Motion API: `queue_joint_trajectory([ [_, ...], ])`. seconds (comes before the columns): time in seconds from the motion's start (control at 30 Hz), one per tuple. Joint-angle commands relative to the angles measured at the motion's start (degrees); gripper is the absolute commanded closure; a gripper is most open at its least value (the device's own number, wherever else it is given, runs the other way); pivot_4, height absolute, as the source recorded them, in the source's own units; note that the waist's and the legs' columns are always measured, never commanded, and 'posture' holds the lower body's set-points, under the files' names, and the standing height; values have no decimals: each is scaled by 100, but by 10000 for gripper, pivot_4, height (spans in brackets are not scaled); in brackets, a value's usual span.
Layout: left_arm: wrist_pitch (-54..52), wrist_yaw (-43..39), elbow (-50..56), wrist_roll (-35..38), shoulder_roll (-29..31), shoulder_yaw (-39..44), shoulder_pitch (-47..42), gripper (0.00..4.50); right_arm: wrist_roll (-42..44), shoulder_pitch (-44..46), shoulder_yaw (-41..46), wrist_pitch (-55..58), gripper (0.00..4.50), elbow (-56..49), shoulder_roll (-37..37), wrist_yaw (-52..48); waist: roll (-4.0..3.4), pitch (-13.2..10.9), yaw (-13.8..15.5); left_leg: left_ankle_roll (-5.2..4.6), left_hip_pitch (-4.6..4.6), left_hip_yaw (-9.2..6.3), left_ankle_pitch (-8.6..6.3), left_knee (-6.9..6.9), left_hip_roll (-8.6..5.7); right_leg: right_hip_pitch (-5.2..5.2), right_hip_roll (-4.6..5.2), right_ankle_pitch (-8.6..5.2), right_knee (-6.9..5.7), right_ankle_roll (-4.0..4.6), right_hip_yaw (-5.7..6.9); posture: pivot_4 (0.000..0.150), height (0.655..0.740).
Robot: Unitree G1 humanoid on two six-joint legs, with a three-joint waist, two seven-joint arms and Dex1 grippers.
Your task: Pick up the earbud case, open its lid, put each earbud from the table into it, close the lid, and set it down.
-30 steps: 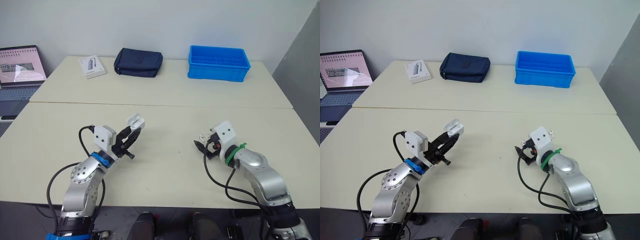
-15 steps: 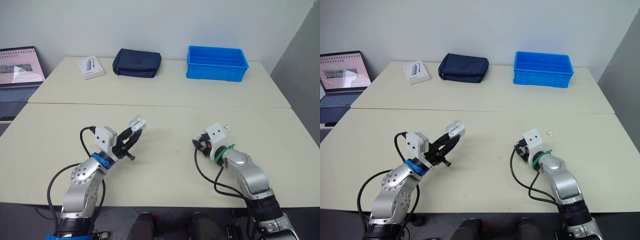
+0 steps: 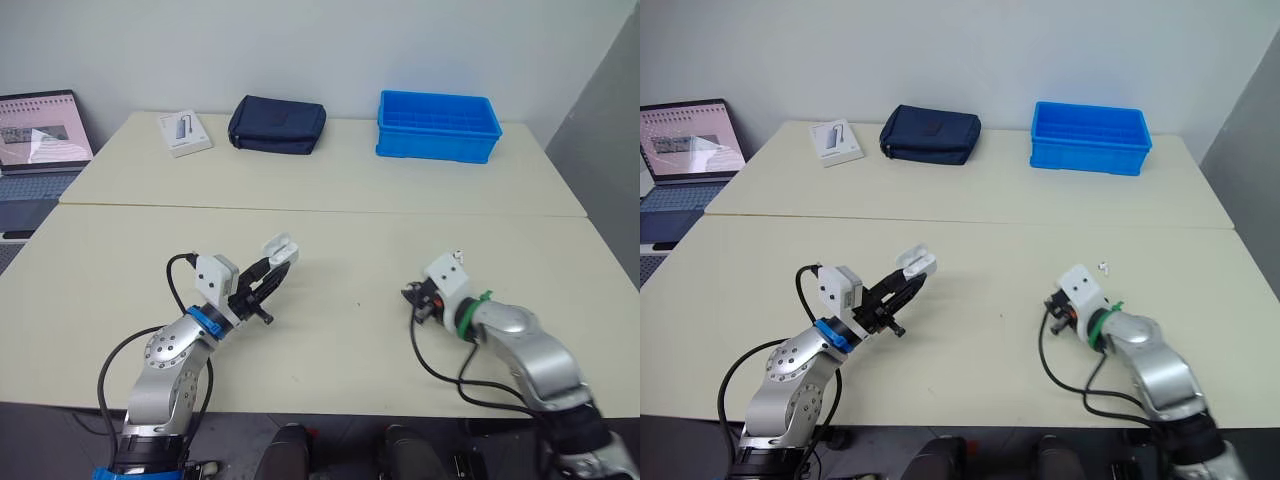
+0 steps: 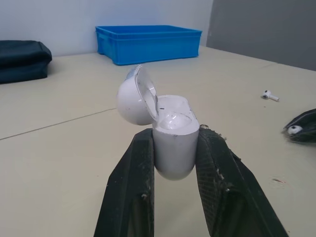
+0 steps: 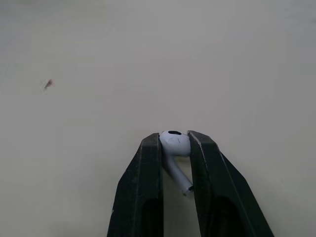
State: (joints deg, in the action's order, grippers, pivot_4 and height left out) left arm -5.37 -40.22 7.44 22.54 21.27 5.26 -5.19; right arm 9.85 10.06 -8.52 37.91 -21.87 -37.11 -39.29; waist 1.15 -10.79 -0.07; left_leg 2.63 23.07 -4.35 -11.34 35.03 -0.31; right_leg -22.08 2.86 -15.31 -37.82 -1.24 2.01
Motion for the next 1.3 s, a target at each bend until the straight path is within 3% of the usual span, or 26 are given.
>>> queue_joint_trajectory([
  [0.03, 18, -62, 282, 67, 39, -35, -31, 37053, 382, -350, 348, -858, 41028, -273, -853, -1308, 0, 0, 1, 0, -1, -1, 0, 1, 3, 1, -2, 0, 0, 0, 2, 1500, 7400],
  [0.3, -75, -111, 505, 81, 64, -111, 99, 37053, 296, -554, 505, -2720, 41028, 949, -2346, -3136, 4, -2, -8, 0, -9, 7, 0, 0, 5, 6, -2, 0, 1, 0, -2, 1500, 7400],
  [0.57, -194, -100, 764, 88, 100, -132, 304, 37053, -248, -64, 38, -3804, 41028, 2166, -2416, -3835, 5, -3, 3, 1, -8, 6, 0, 1, 4, 7, -2, 0, 2, 0, -2, 1500, 7400],
  [0.73, -250, -86, 858, 81, 96, -150, 386, 37053, -284, 150, -100, -3742, 41028, 2578, -2282, -4018, 5, -3, 7, 1, -9, 6, 0, 1, 4, 10, -1, 0, 4, 0, -3, 1500, 7400],
  [0.77, -261, -84, 878, 82, 95, -151, 398, 37053, -291, 168, -102, -3760, 33871, 2634, -2262, -4030, 5, -3, 7, 1, -11, 6, 0, 1, 4, 12, -1, 0, 4, 0, -3, 1500, 7400],
  [1.0, -300, -68, 917, 81, 87, -176, 425, 37053, -426, 227, -108, -4262, 10454, 3039, -2228, -3990, 6, -2, 24, 1, -14, 5, 0, 2, 3, 21, 1, 0, 10, 0, -1, 1500, 7400],
  [1.3, -285, -46, 890, 68, 58, -221, 427, 37053, 120, 84, 511, -3372, 10321, 1662, -2590, -3914, 0, -5, 50, 1, -15, 1, 0, 2, 2, 24, 5, 1, 12, -1, 0, 1500, 7400],
])
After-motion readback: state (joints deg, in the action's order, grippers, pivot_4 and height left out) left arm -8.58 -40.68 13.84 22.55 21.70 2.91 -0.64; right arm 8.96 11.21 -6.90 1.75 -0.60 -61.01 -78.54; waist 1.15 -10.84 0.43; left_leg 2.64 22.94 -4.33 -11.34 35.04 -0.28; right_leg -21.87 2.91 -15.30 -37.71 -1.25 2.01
